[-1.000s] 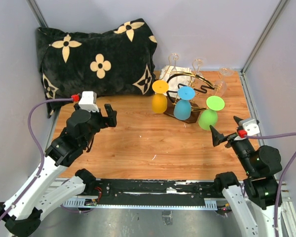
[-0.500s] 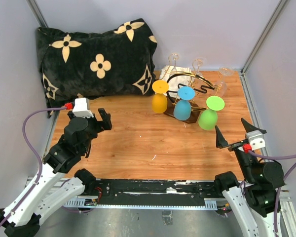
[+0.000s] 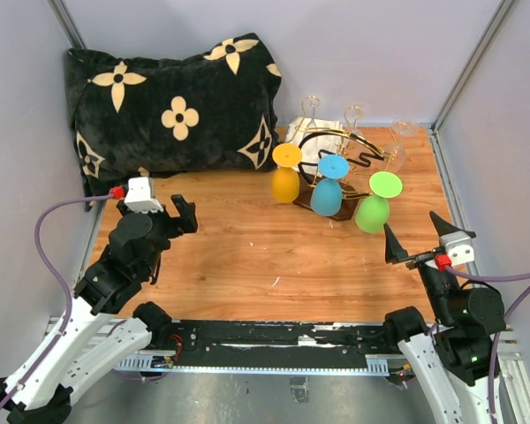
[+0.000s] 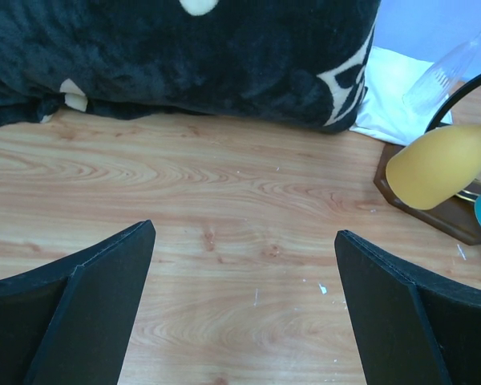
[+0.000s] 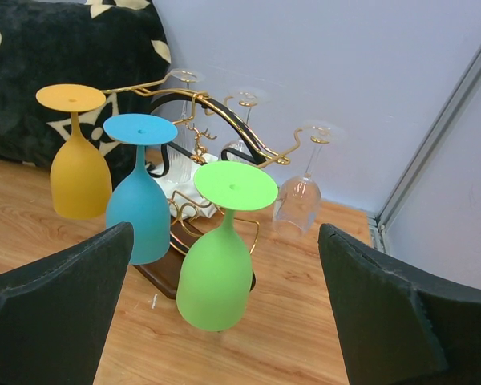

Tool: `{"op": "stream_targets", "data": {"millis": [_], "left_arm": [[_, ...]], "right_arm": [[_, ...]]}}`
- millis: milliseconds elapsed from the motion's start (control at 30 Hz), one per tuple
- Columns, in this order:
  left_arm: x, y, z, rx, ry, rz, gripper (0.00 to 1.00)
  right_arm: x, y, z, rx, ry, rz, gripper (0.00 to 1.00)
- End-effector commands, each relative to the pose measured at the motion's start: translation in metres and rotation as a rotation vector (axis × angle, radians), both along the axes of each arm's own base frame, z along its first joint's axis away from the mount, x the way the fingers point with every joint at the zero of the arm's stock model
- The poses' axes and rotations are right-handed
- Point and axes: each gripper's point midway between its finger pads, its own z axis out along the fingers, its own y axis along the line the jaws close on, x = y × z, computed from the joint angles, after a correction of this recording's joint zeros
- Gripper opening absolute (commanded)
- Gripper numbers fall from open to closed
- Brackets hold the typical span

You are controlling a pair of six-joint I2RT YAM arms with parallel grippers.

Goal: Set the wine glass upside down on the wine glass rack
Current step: Reset both arms

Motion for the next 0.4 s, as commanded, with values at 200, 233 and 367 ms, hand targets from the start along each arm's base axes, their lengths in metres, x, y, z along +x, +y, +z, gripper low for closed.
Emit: {"op": "stream_targets", "data": {"millis": [200, 233, 367], "left_arm": [[-0.0008, 0.0064, 0.0087, -0.008, -0.043, 0.026, 1.00], [-0.0008, 0.0079, 0.0082, -0.005, -0.040, 0.035, 1.00], [0.0002, 0.0097, 0.0060, -0.013, -0.031, 0.055, 1.00]], "right_arm": [[0.0004, -0.0010, 0.0004, 0.016, -0.015, -0.005, 0.98], [0.0011, -0.0011, -0.0005, 0.013, -0.013, -0.007, 0.98], [0.0023, 0.0000, -0.0025, 0.015, -0.009, -0.004, 0.98]]}}
